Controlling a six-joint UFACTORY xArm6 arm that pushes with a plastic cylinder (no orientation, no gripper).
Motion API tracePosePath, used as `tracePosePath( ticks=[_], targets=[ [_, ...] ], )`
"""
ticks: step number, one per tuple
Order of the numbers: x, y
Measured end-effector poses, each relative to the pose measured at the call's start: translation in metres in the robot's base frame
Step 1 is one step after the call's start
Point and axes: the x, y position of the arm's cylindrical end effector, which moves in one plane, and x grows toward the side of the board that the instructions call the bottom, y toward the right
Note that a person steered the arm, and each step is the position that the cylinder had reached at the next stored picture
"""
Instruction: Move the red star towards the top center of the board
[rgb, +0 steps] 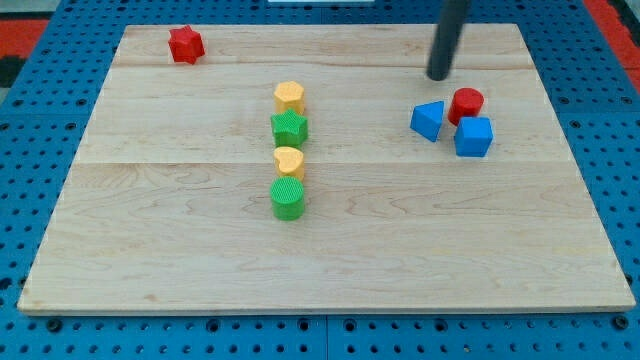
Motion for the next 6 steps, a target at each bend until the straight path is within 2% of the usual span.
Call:
tracePosePath(
  ticks=[3,4,5,6],
  targets=[
    [0.001,-0.279],
    [-0.026,-0.338],
    [-0.068,-0.312],
    [-0.059,-0.219]
  ],
)
